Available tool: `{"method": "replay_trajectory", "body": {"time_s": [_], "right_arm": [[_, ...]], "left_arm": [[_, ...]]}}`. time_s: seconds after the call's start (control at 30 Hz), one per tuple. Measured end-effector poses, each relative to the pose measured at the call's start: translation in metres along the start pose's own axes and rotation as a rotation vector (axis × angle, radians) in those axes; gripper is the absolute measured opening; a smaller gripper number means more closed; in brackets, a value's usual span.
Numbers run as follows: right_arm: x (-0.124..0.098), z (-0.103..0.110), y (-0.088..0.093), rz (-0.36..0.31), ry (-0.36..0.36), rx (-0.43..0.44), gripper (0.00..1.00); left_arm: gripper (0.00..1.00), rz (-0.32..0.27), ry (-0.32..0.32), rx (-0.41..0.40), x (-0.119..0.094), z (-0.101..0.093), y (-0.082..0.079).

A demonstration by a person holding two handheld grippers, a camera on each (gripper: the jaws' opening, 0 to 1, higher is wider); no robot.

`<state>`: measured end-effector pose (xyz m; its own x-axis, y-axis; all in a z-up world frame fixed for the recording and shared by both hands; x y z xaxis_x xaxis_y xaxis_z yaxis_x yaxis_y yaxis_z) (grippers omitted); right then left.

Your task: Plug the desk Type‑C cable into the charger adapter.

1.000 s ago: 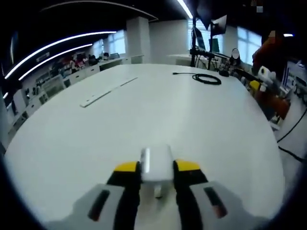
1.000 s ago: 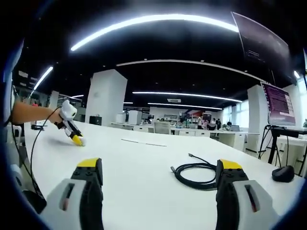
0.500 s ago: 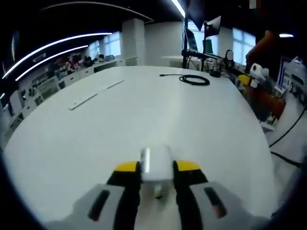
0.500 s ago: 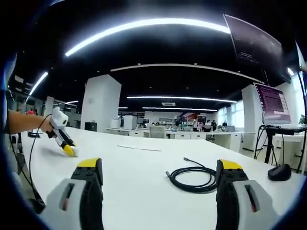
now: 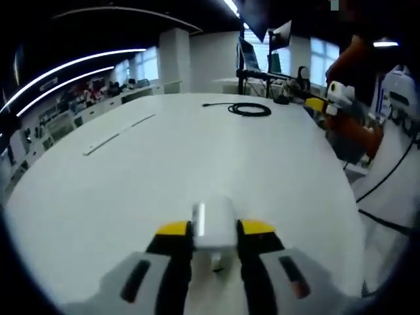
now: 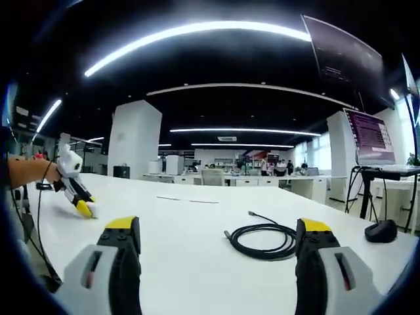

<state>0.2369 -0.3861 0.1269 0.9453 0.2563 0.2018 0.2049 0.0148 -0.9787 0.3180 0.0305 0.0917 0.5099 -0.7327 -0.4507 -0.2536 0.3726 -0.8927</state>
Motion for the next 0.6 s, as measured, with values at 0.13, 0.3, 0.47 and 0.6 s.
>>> {"method": "replay_trajectory", "body": {"time_s": [0.13, 0.3, 0.47, 0.6], "right_arm": [[0.0, 0.001, 0.001, 0.004, -0.008, -0.002, 1.0], [0.001, 0.002, 0.001, 0.008, -0.009, -0.001, 1.0], [0.001, 0.004, 0.001, 0.008, -0.012, -0.004, 1.0], [0.002, 0.007, 0.001, 0.005, -0.025, -0.004, 1.0]], "left_arm": [[0.26, 0.0, 0.02, 0.014, 0.001, -0.008, 0.0], [0.26, 0.006, 0.052, 0.026, 0.002, -0.016, -0.001], [0.26, 0.013, 0.093, 0.047, 0.001, -0.027, -0.001], [0.26, 0.021, 0.16, 0.085, 0.0, -0.041, -0.002]]}}
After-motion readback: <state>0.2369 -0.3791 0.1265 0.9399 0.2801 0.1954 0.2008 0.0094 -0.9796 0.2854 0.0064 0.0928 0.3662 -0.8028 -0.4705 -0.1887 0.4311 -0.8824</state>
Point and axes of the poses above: the point that each gripper's makers call its tool centre point, and the gripper's own axes: x roughly forward along the fingers, z roughly to its left, y roughly out of its underside, the point moved 7 cm from there along -x, roughly backward along the fingers, and after that the axes turned 7 degrees about -z, right-handed, at the moved point
